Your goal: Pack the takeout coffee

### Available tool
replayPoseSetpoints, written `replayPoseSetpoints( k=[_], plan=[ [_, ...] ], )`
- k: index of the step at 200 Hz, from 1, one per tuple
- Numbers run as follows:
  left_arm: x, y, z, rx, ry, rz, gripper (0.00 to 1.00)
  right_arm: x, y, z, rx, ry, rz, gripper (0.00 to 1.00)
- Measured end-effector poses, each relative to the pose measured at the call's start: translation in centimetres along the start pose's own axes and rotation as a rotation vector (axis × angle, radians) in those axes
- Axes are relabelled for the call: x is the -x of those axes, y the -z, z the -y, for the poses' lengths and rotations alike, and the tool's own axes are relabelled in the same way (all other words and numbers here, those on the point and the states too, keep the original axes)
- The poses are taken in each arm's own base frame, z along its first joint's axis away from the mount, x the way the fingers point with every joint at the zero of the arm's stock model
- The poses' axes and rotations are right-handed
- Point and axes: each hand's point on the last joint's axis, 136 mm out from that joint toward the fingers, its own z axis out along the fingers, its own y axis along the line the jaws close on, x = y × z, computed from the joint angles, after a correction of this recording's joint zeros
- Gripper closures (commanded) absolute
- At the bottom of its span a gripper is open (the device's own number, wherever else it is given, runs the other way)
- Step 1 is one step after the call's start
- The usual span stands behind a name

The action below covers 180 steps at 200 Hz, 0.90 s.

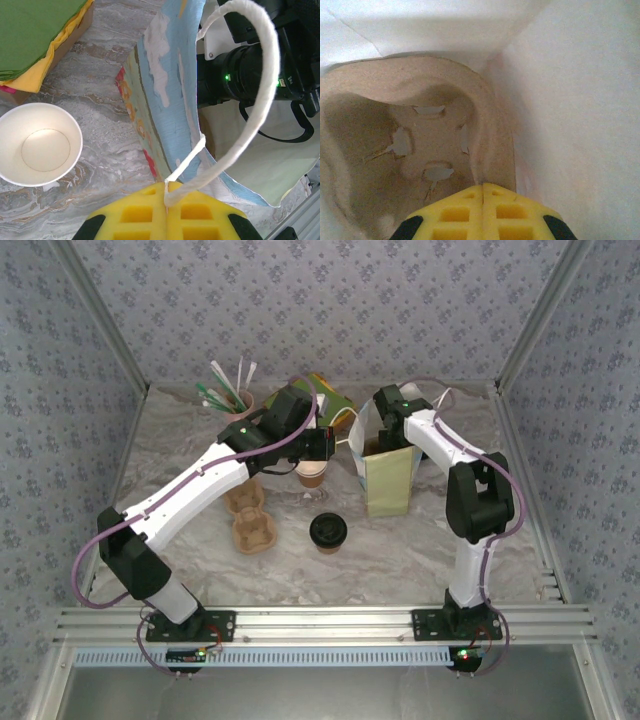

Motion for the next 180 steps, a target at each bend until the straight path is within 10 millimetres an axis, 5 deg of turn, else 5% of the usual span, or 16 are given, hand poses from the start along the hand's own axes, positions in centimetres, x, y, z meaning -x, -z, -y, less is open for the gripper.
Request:
replayPoseSetpoints(
  k=[180],
  plan=[
    [-0.03,-0.06,0.00,0.000,0.002,-0.001,1.00,-0.09,-0.33,0.36,0.000,-0.009,-0.005,1.00]
  ],
)
